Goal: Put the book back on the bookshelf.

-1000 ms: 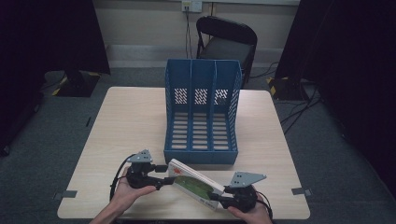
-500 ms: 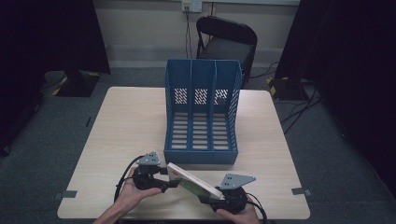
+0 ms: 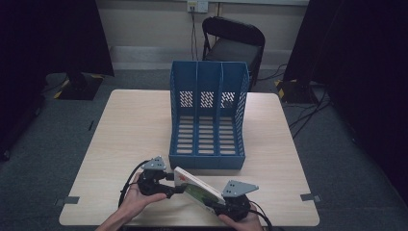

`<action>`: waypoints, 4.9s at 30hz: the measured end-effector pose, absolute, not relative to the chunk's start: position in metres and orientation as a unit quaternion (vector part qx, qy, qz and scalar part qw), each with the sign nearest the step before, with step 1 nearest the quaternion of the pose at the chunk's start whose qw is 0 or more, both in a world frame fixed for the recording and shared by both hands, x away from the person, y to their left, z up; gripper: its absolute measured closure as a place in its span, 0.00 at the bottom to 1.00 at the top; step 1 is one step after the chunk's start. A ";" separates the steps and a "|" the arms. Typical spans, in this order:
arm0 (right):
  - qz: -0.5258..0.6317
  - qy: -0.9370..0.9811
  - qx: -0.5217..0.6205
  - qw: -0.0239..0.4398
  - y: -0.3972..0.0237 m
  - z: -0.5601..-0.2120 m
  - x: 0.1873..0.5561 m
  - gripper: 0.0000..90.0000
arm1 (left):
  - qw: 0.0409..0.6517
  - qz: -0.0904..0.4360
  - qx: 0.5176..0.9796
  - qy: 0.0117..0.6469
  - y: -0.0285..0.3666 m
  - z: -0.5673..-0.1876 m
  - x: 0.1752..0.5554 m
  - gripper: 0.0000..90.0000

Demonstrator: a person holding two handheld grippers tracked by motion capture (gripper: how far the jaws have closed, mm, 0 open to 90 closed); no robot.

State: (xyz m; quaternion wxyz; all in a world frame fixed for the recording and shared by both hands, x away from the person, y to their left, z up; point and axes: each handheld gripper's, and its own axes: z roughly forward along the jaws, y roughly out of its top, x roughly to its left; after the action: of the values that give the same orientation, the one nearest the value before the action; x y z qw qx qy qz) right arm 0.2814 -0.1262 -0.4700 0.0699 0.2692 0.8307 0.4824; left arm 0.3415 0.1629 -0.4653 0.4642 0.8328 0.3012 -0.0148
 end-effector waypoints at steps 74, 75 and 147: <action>0.518 0.812 0.262 0.066 -0.149 -0.412 0.286 0.85 | 0.348 0.167 0.827 0.408 0.215 -0.507 0.359 0.00; 0.518 0.811 0.262 0.069 -0.150 -0.408 0.288 0.85 | 0.348 0.167 0.827 0.408 0.215 -0.507 0.359 0.00; 0.472 0.676 0.497 0.269 -0.182 -0.363 0.389 0.85 | 0.348 0.167 0.826 0.410 0.214 -0.507 0.360 0.00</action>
State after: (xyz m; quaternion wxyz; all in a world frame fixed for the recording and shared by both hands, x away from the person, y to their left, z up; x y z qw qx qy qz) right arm 0.3888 -0.1816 -0.3634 0.2692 0.4975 0.6760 0.4724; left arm 0.3596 0.2140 -0.5071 0.3476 0.8265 0.4100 0.1674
